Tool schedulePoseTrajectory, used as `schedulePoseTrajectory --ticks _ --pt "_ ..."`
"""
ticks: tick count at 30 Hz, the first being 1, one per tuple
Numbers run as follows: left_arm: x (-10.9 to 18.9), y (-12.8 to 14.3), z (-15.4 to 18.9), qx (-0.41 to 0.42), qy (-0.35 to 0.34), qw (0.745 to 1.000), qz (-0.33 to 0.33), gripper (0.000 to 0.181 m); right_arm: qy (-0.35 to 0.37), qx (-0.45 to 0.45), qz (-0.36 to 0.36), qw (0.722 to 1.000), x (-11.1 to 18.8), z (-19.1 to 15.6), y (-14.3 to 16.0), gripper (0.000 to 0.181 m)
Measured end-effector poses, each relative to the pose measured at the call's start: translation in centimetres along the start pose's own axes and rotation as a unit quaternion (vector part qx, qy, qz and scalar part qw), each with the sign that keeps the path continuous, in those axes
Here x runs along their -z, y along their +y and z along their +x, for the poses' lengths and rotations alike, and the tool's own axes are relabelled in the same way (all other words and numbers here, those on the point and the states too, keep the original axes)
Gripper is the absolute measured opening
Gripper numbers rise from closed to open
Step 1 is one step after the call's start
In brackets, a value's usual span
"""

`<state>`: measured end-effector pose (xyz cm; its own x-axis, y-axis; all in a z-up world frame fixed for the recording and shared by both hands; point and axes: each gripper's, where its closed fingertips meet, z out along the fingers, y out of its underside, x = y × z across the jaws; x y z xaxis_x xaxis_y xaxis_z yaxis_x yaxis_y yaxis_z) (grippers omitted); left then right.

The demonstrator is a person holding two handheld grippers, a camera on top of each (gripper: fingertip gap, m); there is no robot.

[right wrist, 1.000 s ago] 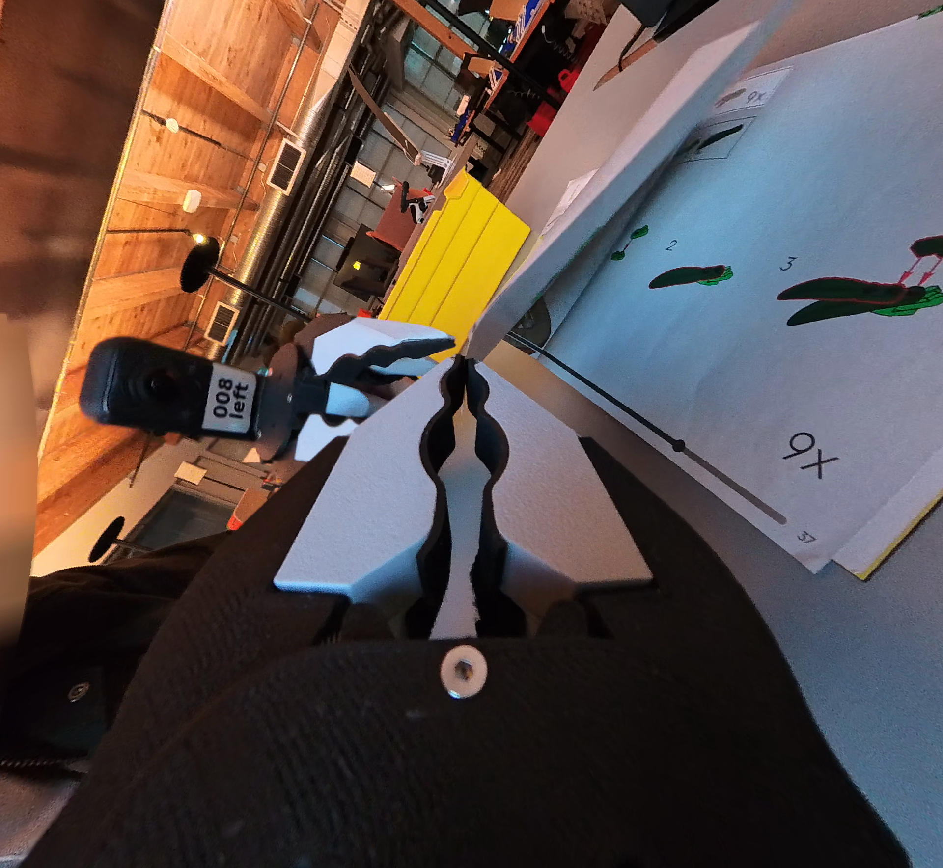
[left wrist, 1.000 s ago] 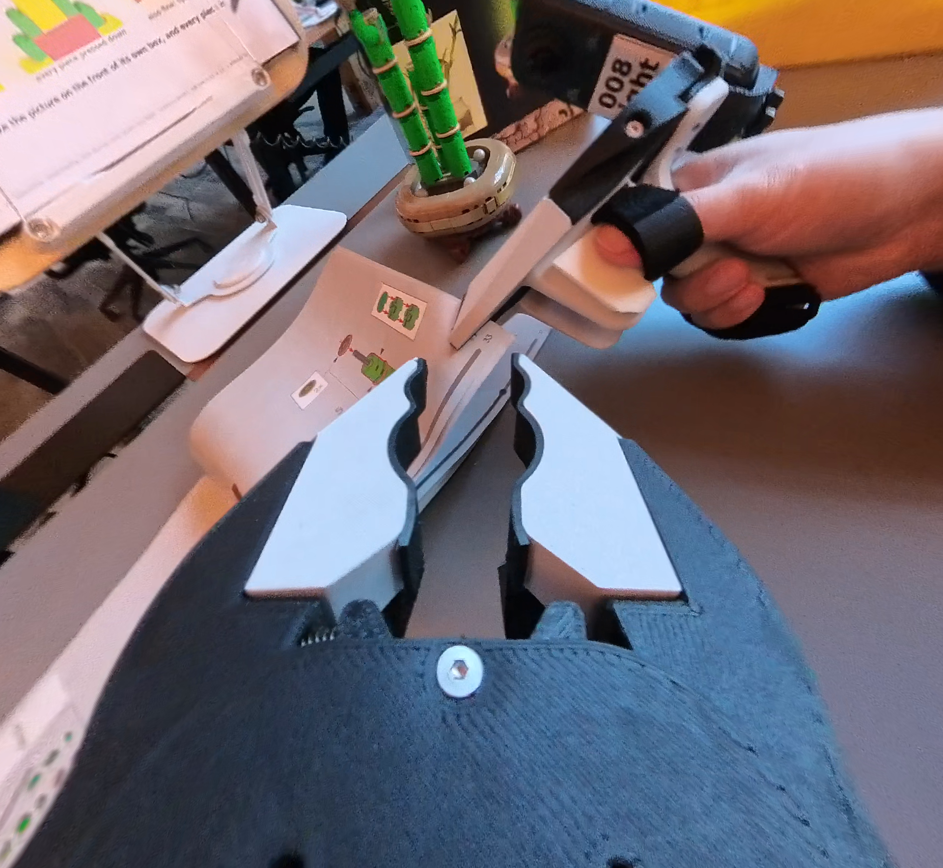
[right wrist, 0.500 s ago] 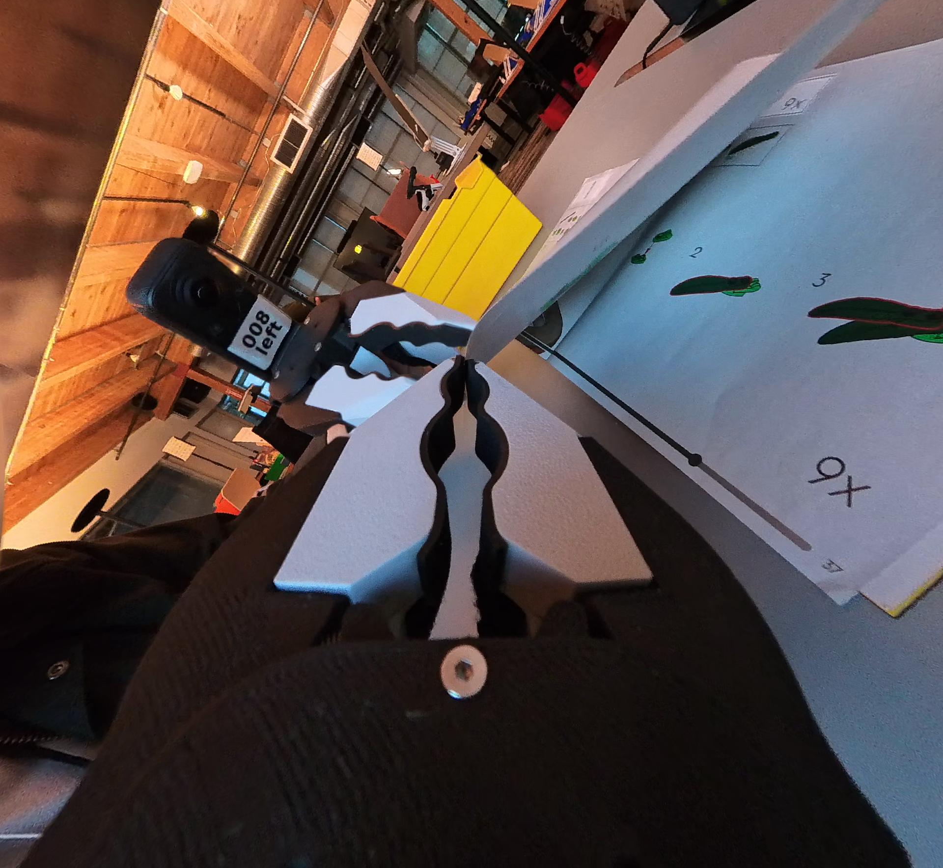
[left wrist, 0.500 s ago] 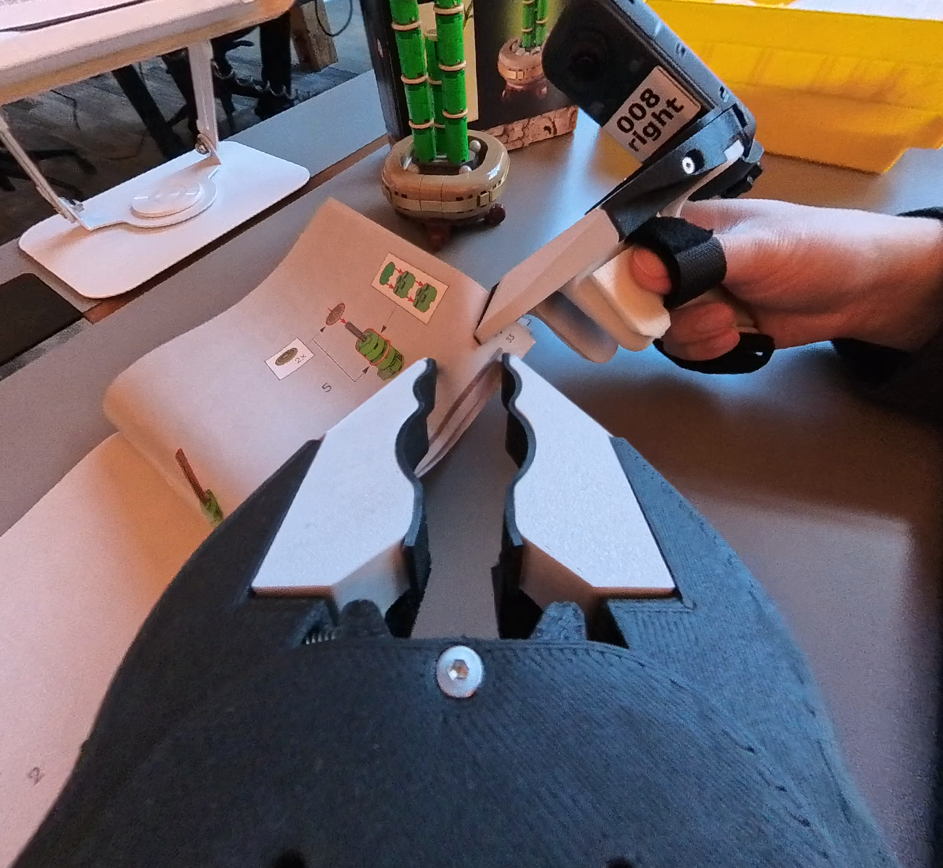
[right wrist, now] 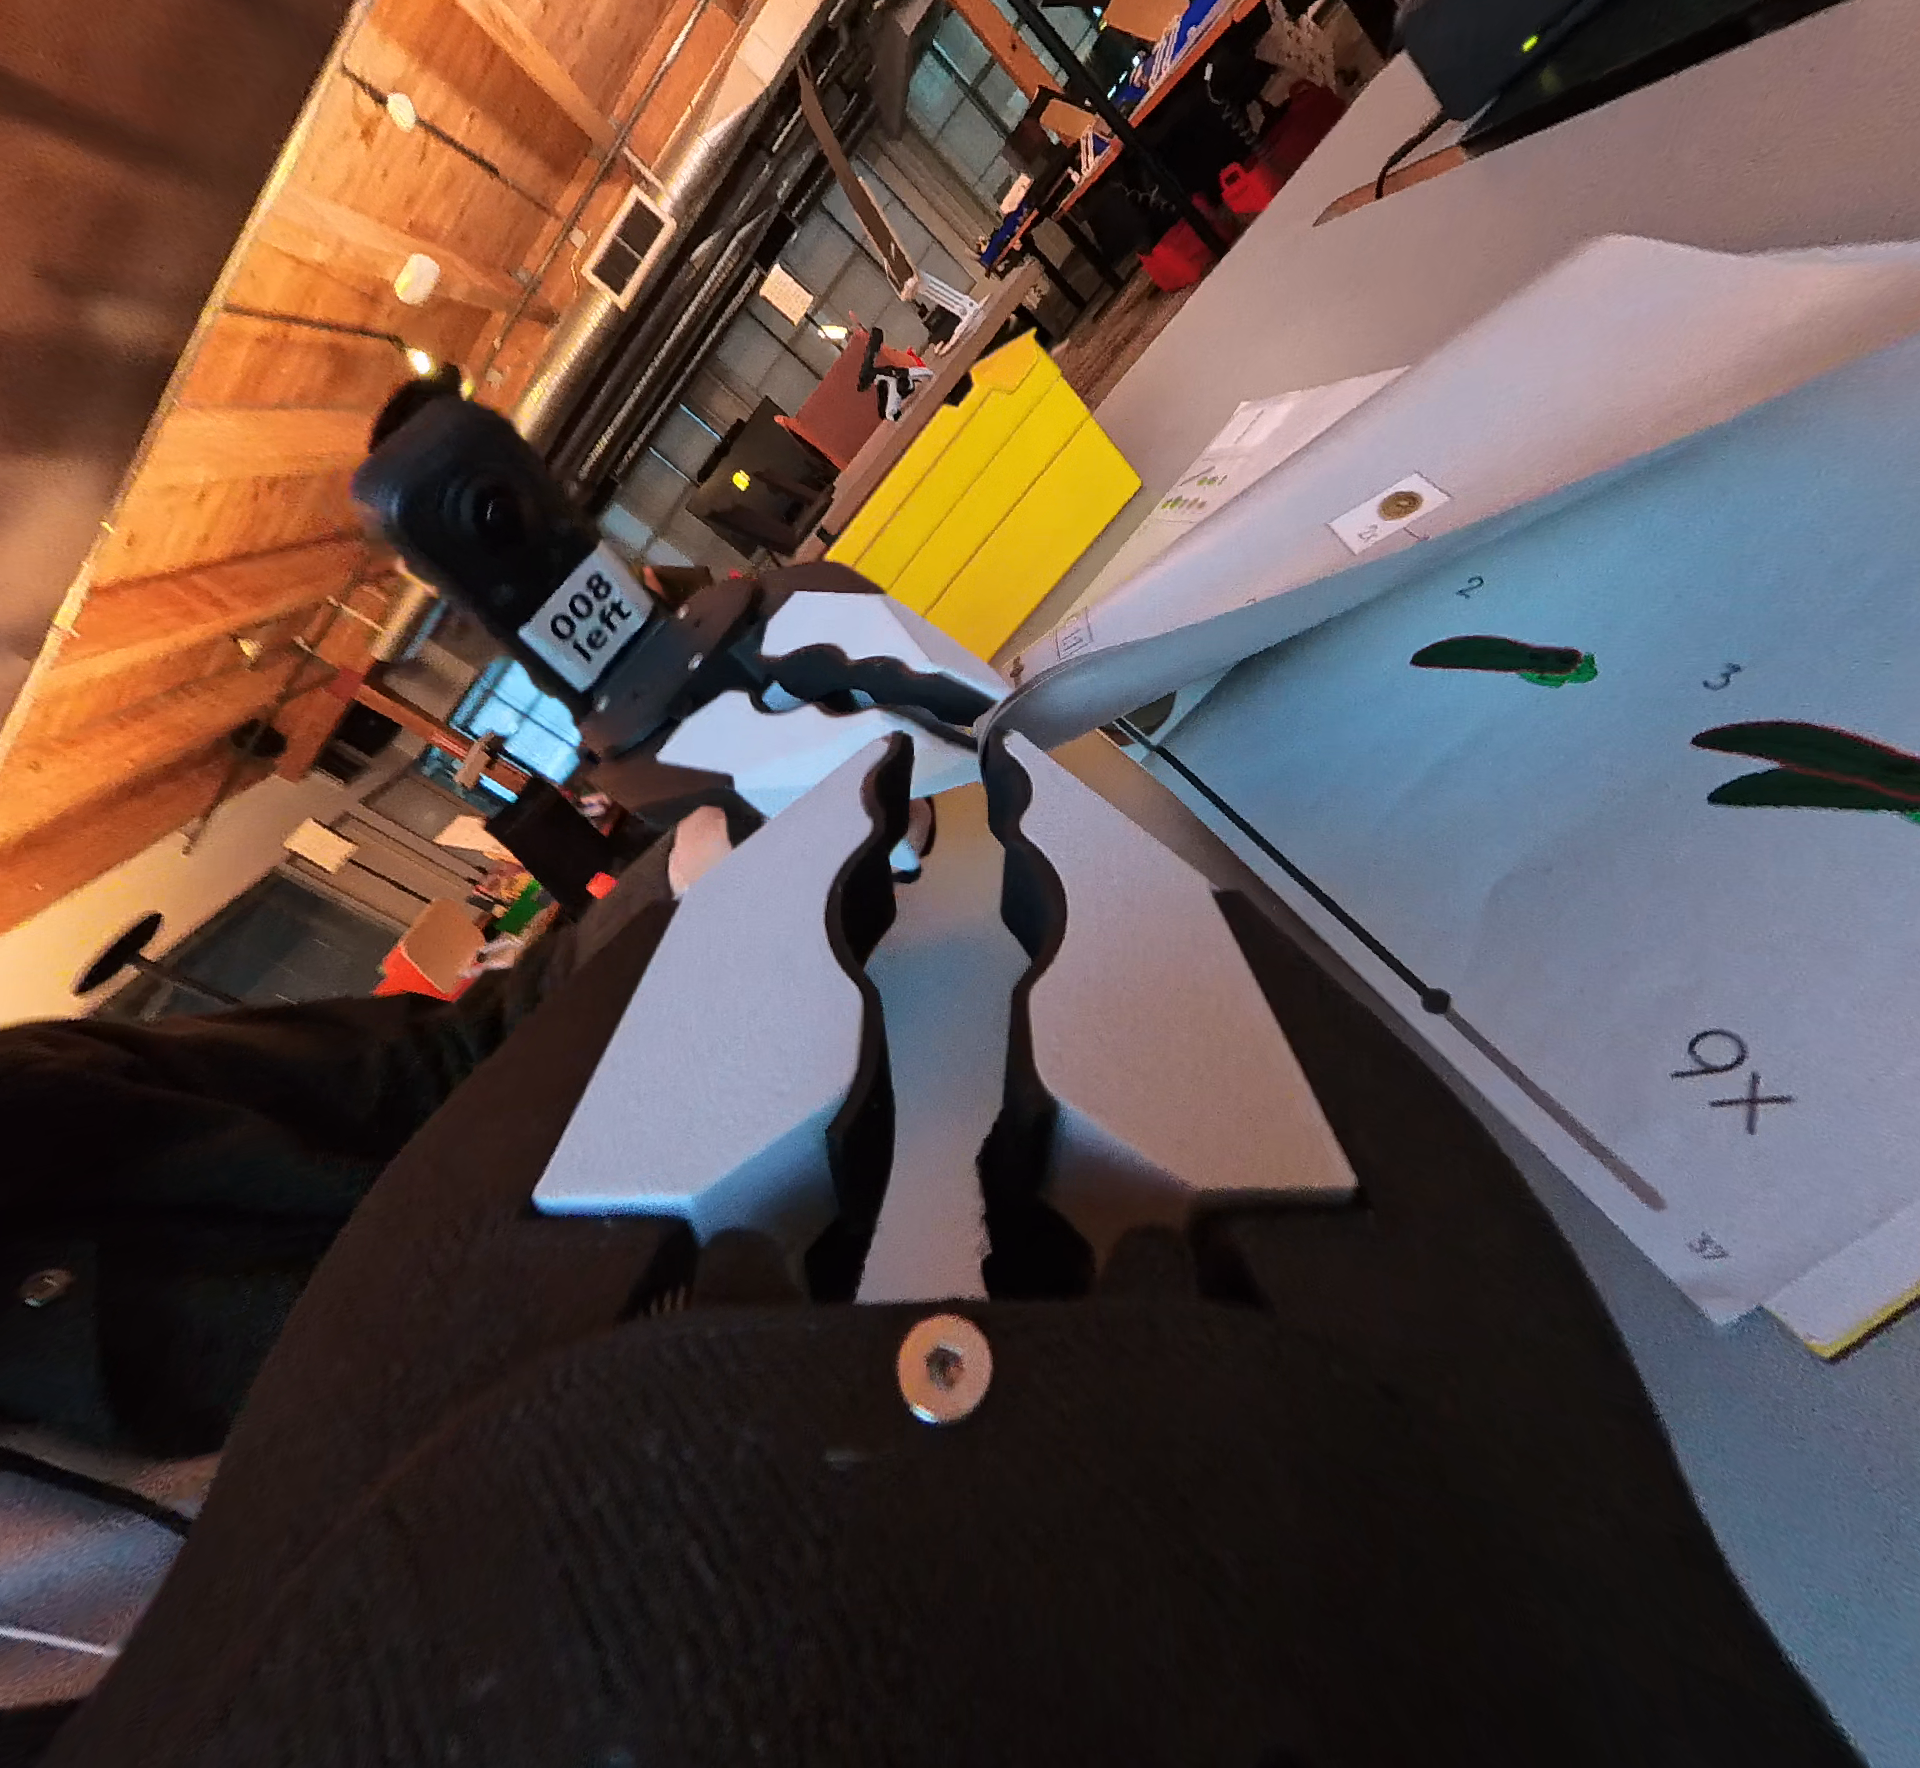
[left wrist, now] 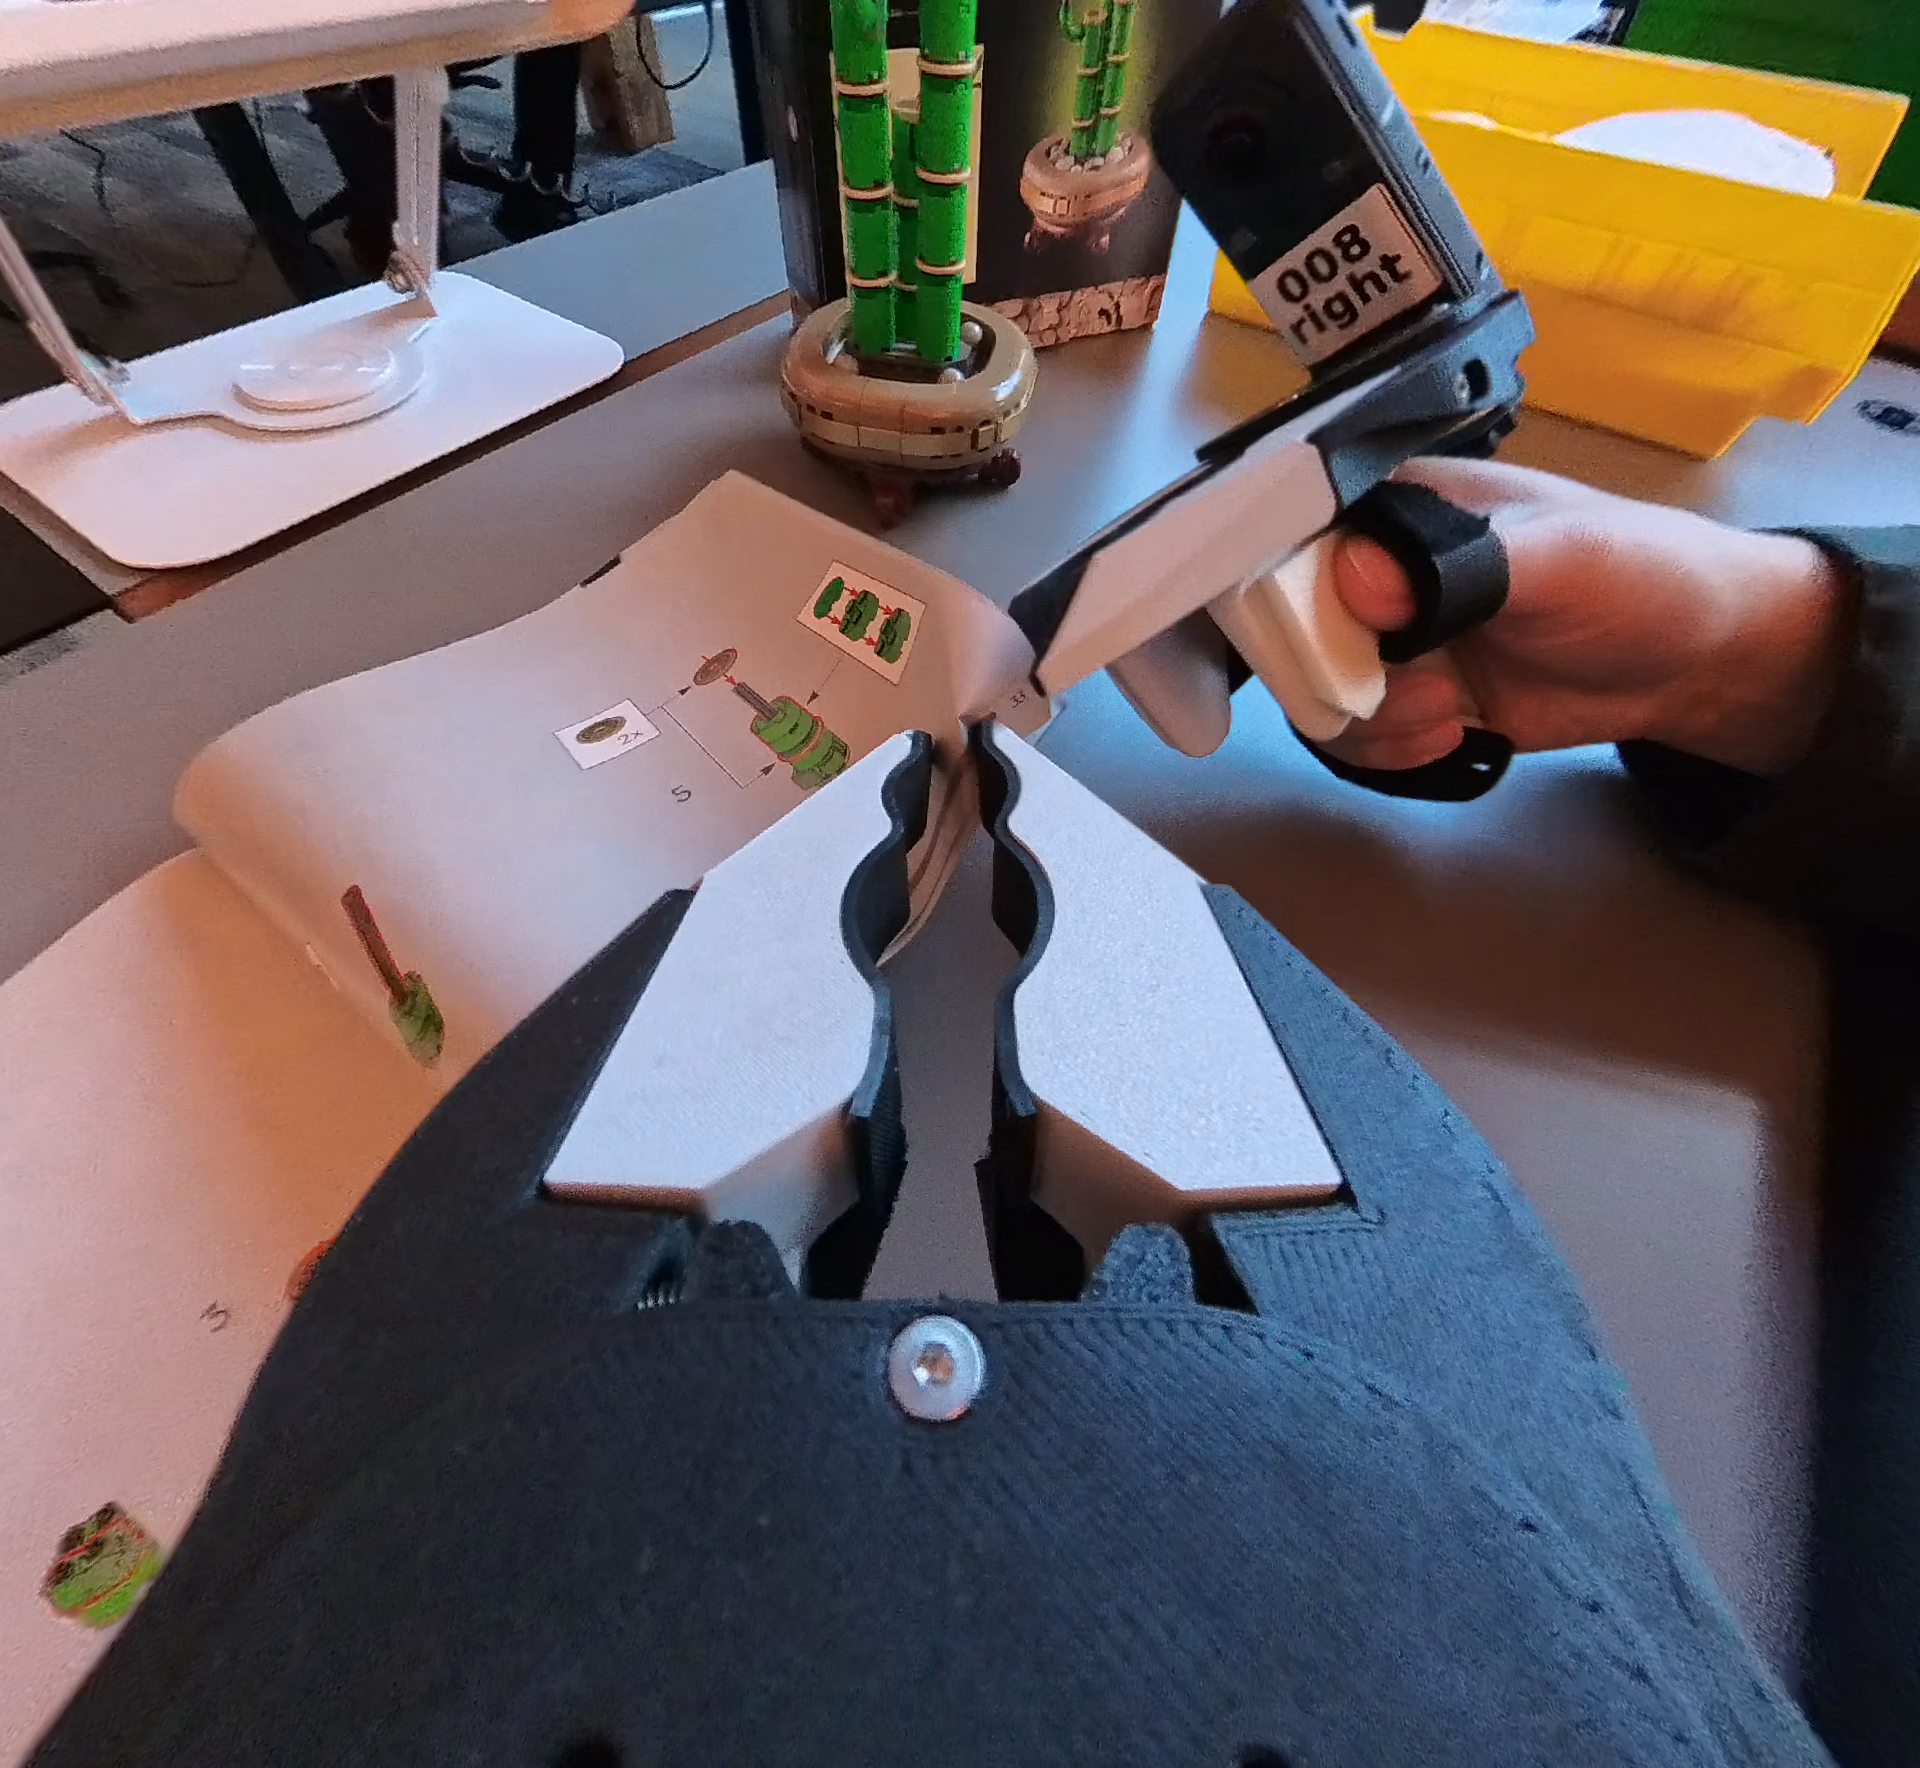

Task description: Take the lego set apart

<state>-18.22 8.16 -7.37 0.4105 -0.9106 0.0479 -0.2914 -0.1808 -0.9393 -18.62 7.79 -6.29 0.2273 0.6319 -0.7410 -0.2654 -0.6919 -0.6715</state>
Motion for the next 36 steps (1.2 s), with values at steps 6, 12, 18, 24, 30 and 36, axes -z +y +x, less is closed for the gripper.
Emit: schedulePoseTrajectory --ticks 6,12,18,24,30,36 --pt "0.6 -0.7 -0.3 0.064 0.029 0.997 0.027 0.006 0.031 0.108 -0.031 0.993 -0.1 -0.1 0.6 0.006" --pt "1.0 -1.0 -1.0 0.082 0.026 0.996 0.037 0.004 0.066 0.135 -0.056 0.987 -0.3 0.8 1.3 0.000" --pt "2.9 -2.2 -2.9 0.116 0.002 0.990 0.084 0.003 0.097 0.057 -0.078 0.991 1.0 2.6 2.2 0.000" --pt "8.5 -4.0 -7.2 0.210 -0.054 0.955 0.200 0.007 0.111 0.007 -0.113 0.987 2.2 3.6 3.3 0.000" --pt "11.7 -2.6 -11.0 0.264 -0.106 0.933 0.220 0.027 0.127 -0.030 -0.125 0.984 2.8 4.8 4.0 0.000" --pt "9.7 -0.5 -10.5 0.257 -0.090 0.953 0.137 0.058 0.139 -0.074 -0.100 0.982 3.3 5.8 3.7 0.001"
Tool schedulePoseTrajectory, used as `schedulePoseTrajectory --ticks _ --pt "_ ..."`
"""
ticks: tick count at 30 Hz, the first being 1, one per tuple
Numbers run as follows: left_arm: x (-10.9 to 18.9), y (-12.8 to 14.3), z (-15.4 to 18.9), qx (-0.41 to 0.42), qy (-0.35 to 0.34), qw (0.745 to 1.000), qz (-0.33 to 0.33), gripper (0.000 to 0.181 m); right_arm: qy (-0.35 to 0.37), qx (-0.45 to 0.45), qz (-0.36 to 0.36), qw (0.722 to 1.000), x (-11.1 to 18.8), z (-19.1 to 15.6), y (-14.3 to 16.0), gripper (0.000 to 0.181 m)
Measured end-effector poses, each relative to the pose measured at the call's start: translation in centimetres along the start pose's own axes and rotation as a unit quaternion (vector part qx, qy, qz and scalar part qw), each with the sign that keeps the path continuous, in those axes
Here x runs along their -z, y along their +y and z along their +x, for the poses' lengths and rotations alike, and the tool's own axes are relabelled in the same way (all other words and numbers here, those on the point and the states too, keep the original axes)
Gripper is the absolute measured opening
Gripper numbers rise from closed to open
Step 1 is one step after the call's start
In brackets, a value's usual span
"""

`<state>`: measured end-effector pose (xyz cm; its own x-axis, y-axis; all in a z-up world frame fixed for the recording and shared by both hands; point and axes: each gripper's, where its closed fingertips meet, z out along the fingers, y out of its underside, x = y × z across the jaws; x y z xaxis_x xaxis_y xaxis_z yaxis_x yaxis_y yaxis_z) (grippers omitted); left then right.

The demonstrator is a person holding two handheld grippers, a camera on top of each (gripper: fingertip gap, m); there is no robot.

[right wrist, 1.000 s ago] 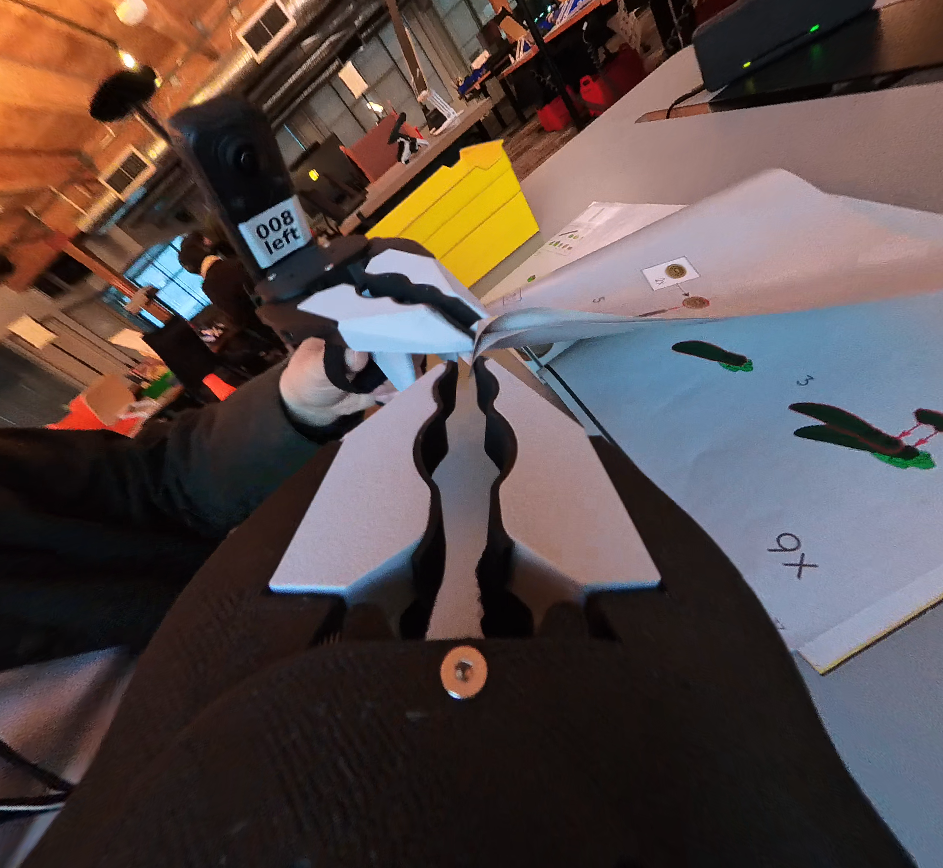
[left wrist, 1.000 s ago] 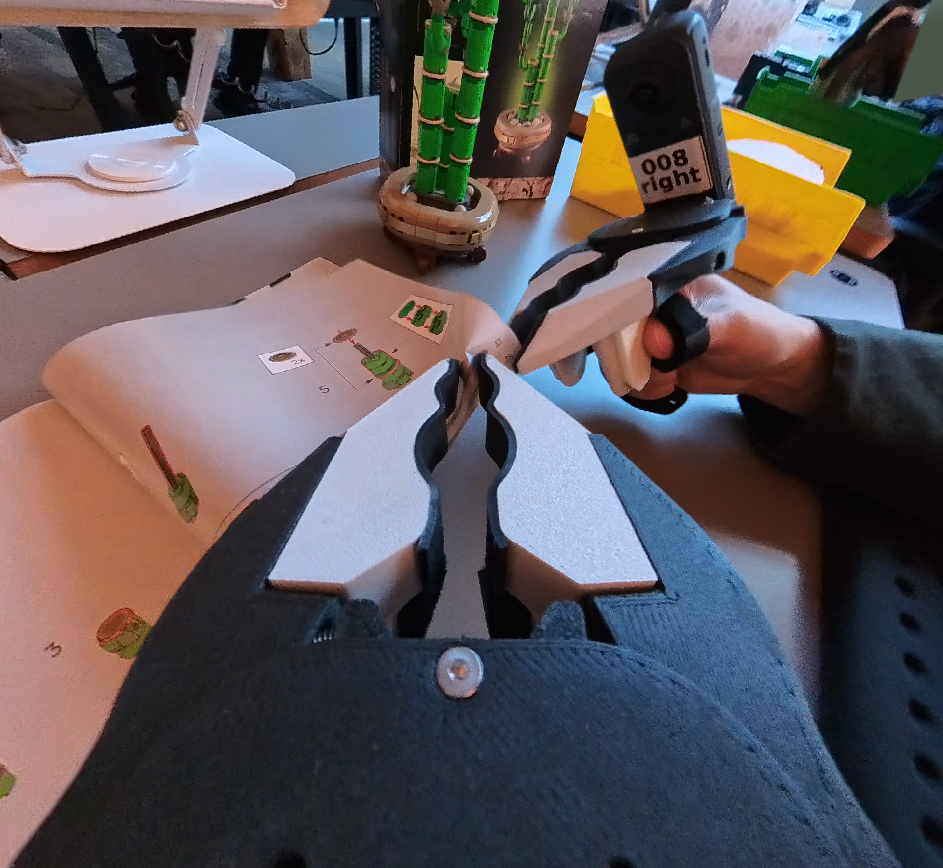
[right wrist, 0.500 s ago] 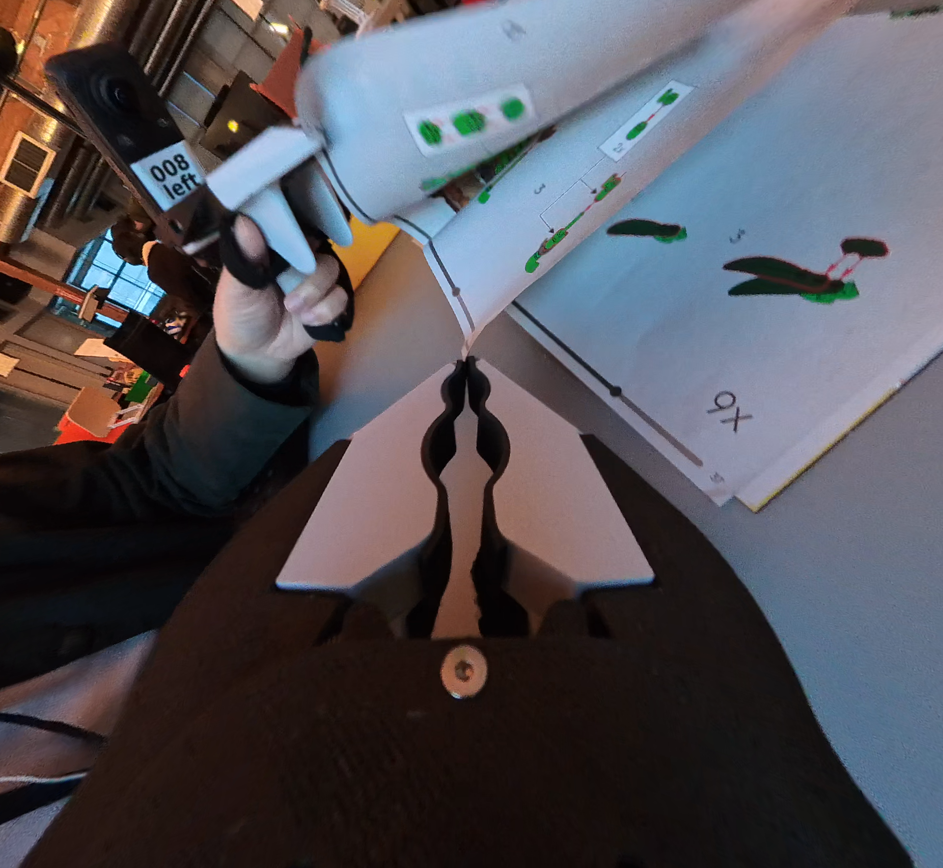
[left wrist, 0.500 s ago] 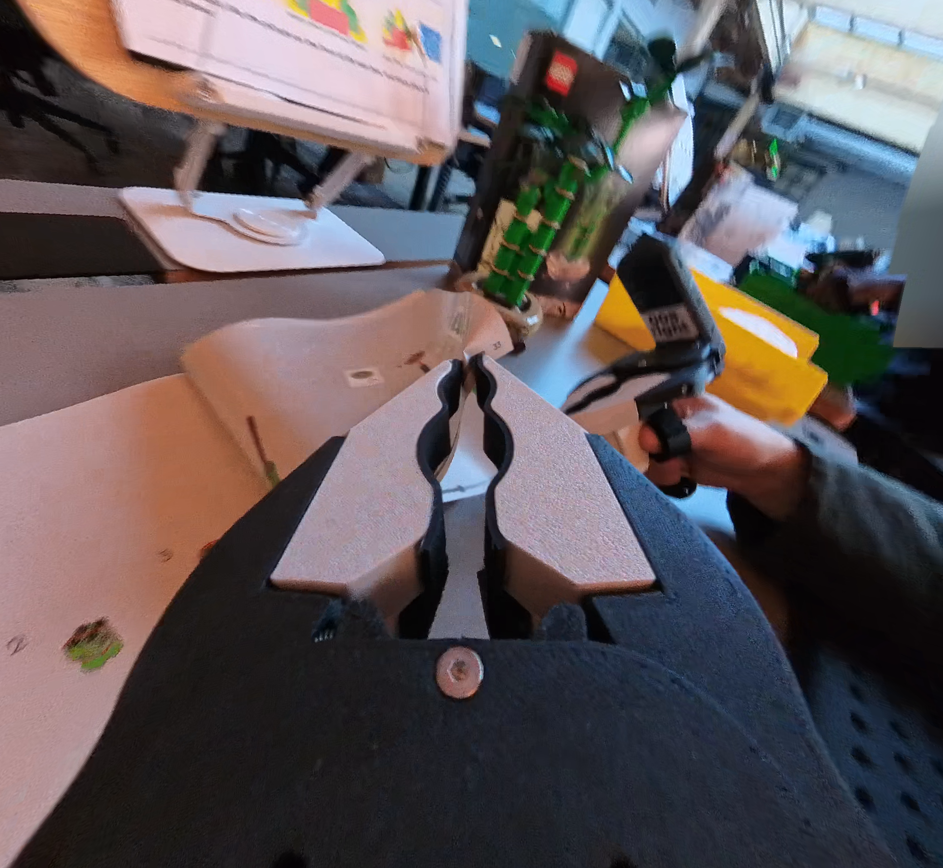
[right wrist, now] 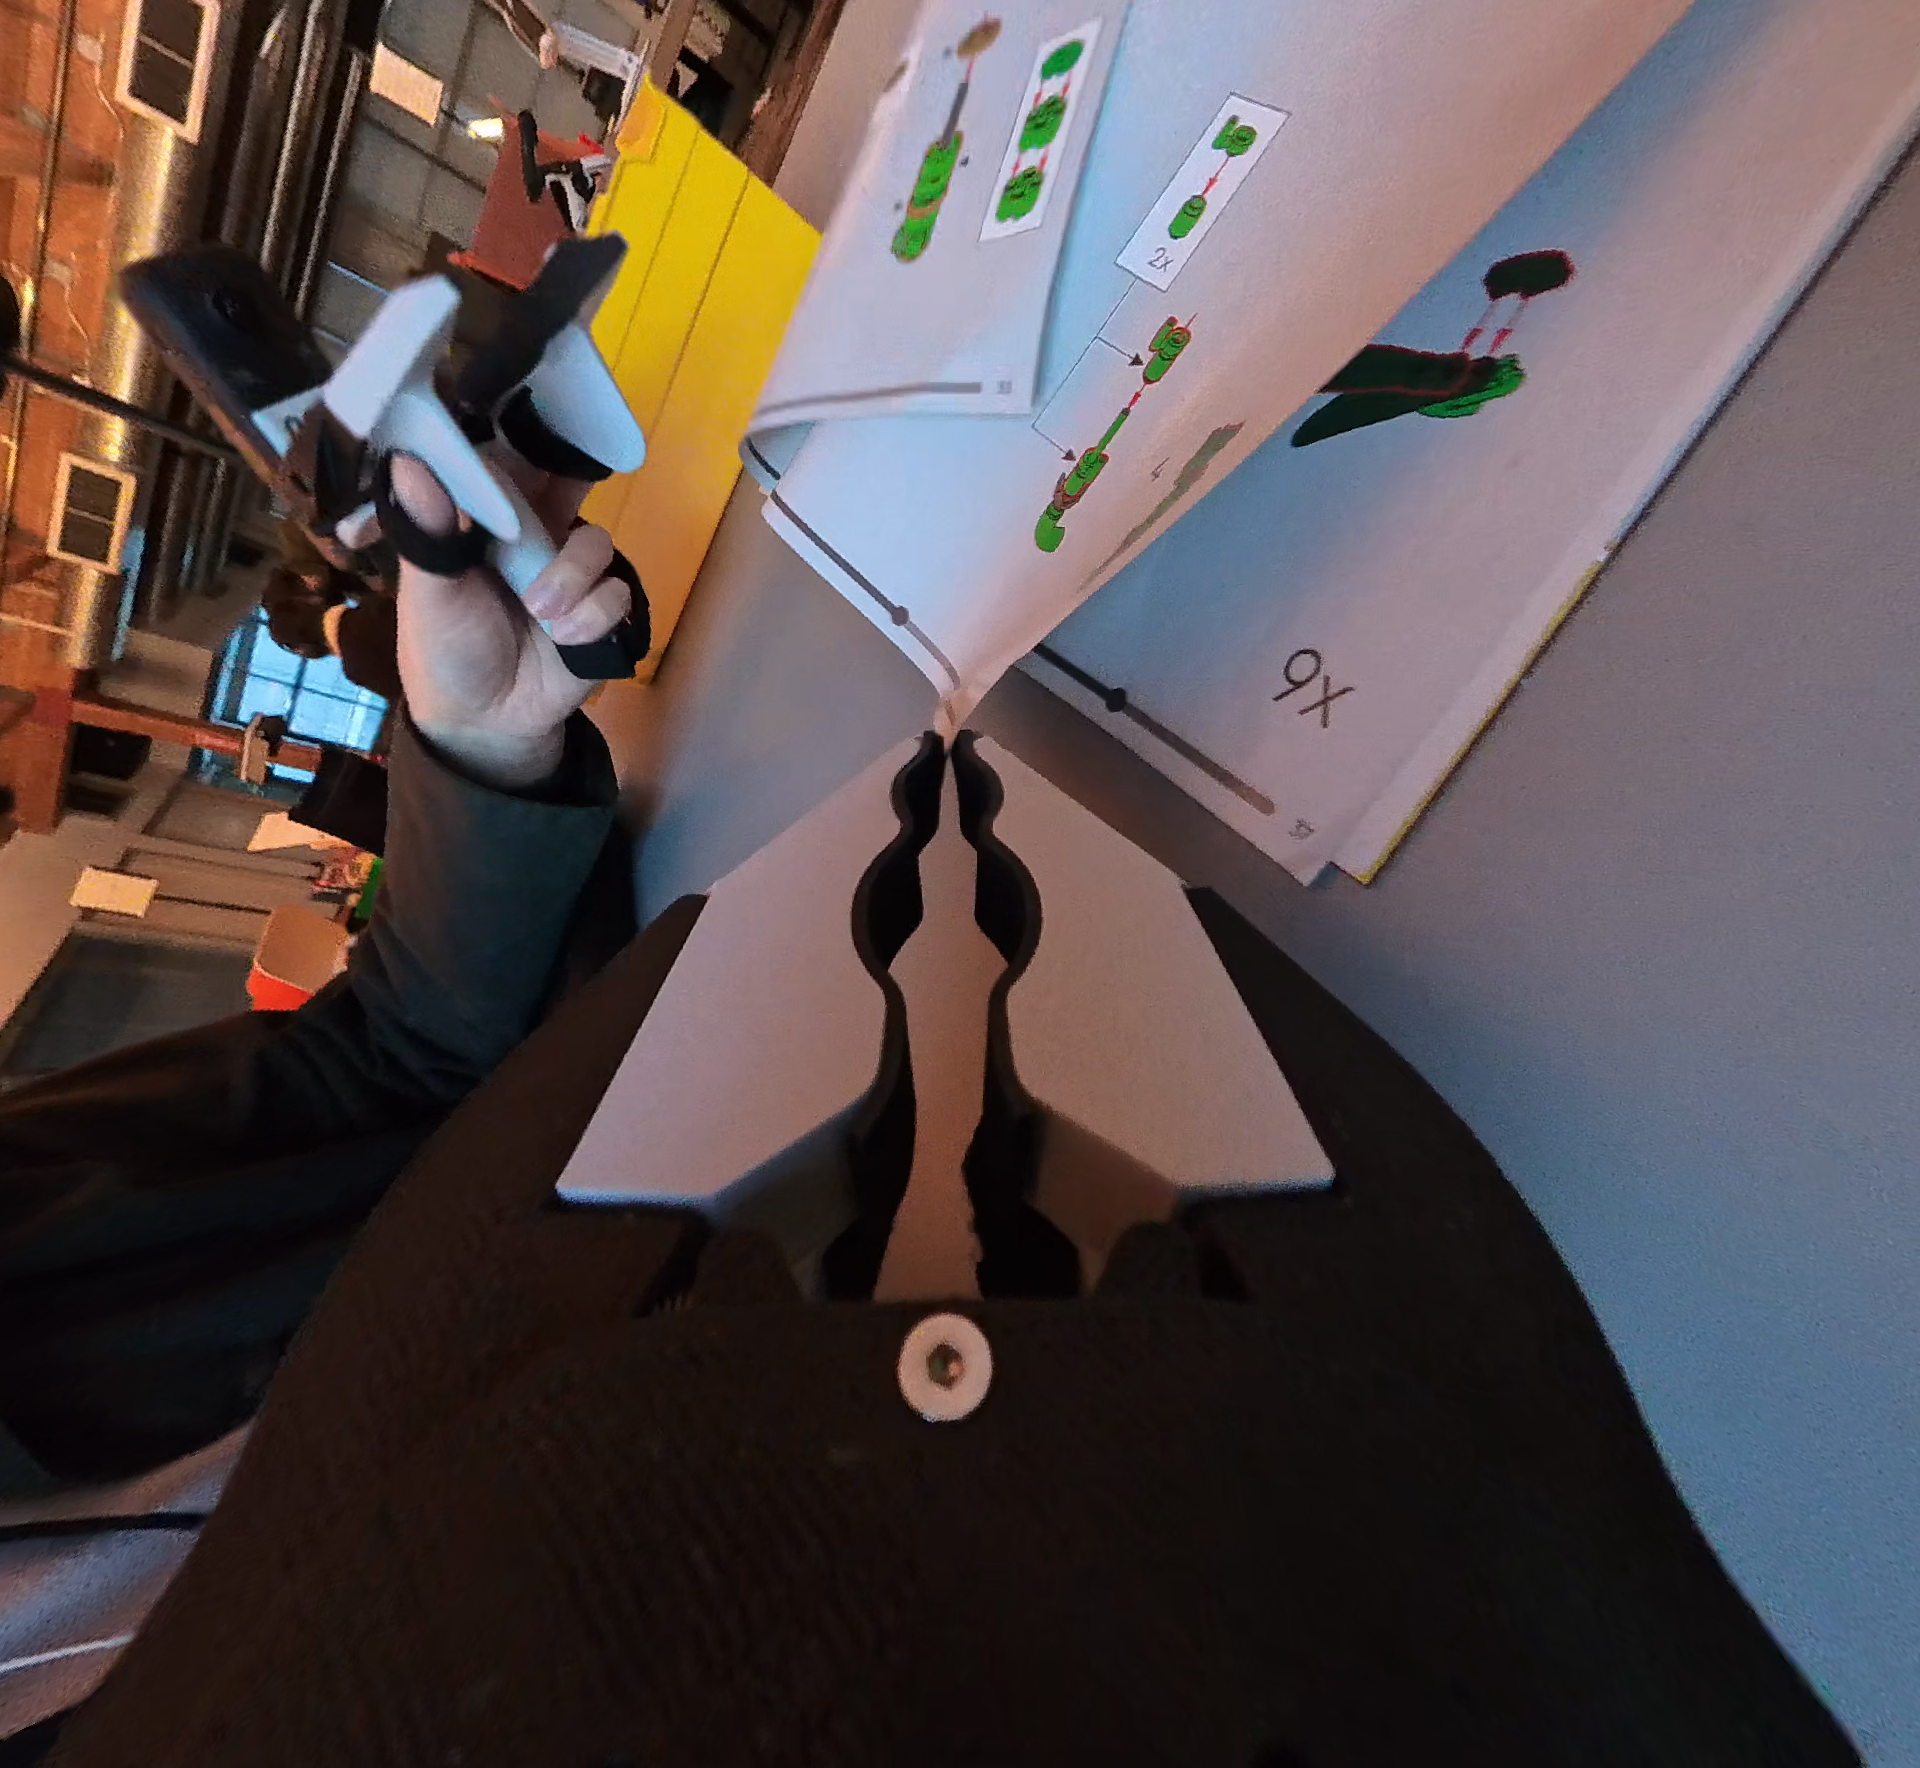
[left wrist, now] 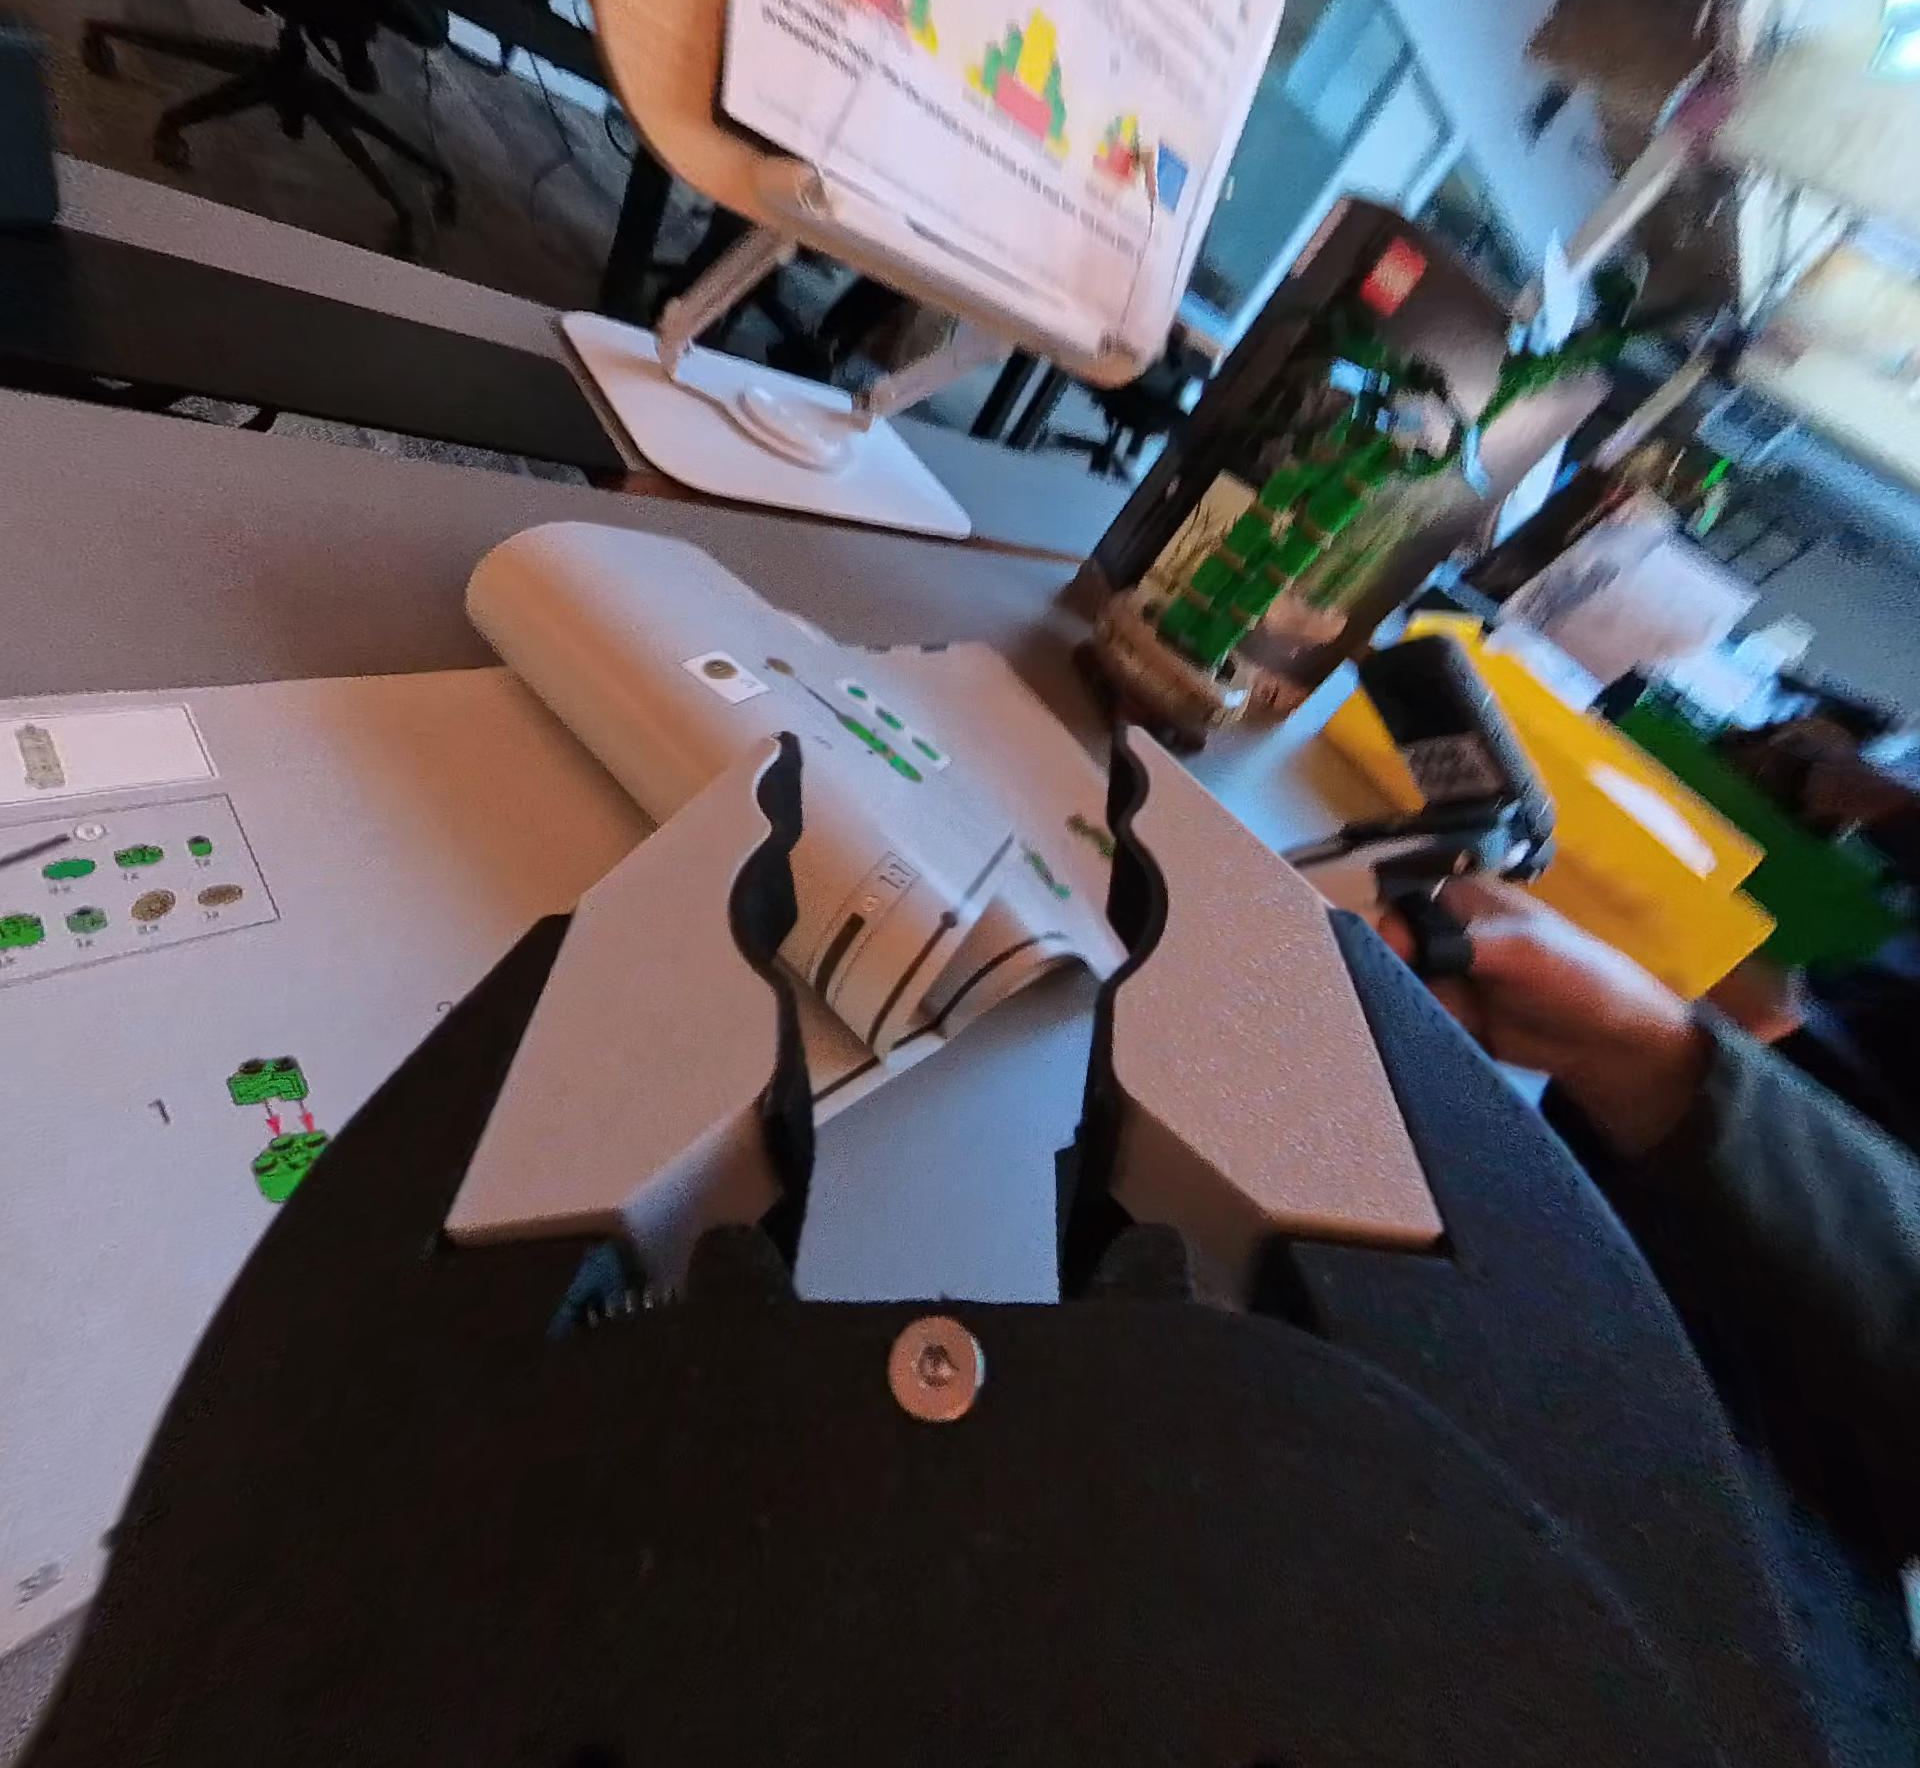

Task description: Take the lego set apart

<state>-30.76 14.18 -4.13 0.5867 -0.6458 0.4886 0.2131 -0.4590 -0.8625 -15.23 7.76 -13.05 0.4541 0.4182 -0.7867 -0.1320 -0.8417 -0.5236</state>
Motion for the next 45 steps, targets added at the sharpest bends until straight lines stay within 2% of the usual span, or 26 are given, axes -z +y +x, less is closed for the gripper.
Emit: schedulePoseTrajectory --ticks 3,6,8,11,16,22,28,32,36,43,45 --pt "-0.9 2.6 -0.4 -0.116 -0.058 0.988 -0.083 0.085 -0.003 -0.007 0.008 1.000 0.2 0.1 -0.3 0.000" --pt "-0.9 4.4 -2.1 -0.223 -0.142 0.953 -0.149 0.090 0.001 -0.005 0.003 1.000 0.1 0.1 -0.2 0.000" --pt "-0.9 5.4 -2.5 -0.250 -0.152 0.939 -0.179 0.091 0.003 -0.002 0.000 1.000 0.1 0.1 -0.1 0.001" --pt "-1.2 7.0 -2.4 -0.218 -0.132 0.944 -0.209 0.091 0.010 0.002 -0.003 1.000 0.1 0.3 0.0 0.000" --pt "-0.6 6.5 -4.2 -0.214 -0.171 0.940 -0.201 0.074 0.025 0.001 -0.008 1.000 0.4 0.8 0.1 0.000" --pt "0.0 7.3 -5.6 -0.166 -0.190 0.943 -0.219 0.067 0.035 -0.009 -0.010 0.999 0.6 1.4 0.2 0.000" --pt "0.5 8.6 -5.8 -0.044 -0.160 0.958 -0.234 0.056 0.038 -0.027 0.011 0.999 1.1 1.8 -0.4 0.007" --pt "1.3 7.4 -5.7 0.044 -0.127 0.973 -0.189 0.054 0.041 -0.040 0.028 0.998 1.5 2.1 -0.9 0.011" --pt "2.3 5.8 -6.7 0.127 -0.116 0.976 -0.133 0.040 0.042 -0.051 0.038 0.997 1.7 2.4 -1.2 0.010" --pt "4.1 5.4 -9.4 0.091 -0.196 0.967 -0.133 0.022 0.052 -0.061 0.052 0.995 2.4 3.0 -1.5 0.000" --pt "4.4 5.5 -9.9 0.076 -0.212 0.964 -0.143 0.005 0.060 -0.062 0.048 0.995 2.5 3.2 -1.4 0.000"
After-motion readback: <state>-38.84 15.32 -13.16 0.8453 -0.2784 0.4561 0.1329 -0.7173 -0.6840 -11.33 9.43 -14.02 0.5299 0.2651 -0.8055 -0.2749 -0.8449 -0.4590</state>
